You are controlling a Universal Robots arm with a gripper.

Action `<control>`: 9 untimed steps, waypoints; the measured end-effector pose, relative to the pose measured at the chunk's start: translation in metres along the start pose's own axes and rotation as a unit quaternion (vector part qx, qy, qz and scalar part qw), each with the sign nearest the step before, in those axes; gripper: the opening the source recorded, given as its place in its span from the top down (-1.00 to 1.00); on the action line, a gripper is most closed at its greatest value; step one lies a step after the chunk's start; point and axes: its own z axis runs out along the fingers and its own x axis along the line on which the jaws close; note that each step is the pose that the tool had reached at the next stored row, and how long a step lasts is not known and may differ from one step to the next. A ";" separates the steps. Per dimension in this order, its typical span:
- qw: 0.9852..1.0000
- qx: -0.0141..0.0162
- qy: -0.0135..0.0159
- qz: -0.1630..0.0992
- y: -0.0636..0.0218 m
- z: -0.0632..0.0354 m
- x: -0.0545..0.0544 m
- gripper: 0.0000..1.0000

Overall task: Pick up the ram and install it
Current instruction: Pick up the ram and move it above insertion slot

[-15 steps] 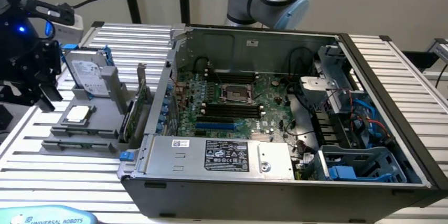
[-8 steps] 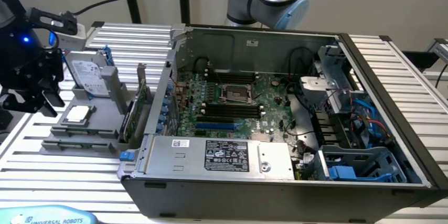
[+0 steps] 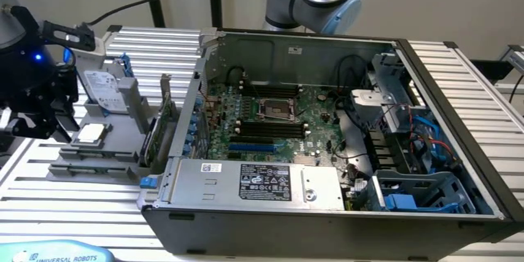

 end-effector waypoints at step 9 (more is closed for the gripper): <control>1.000 0.000 0.000 -0.009 -0.0008 0.0162 0.000 0.39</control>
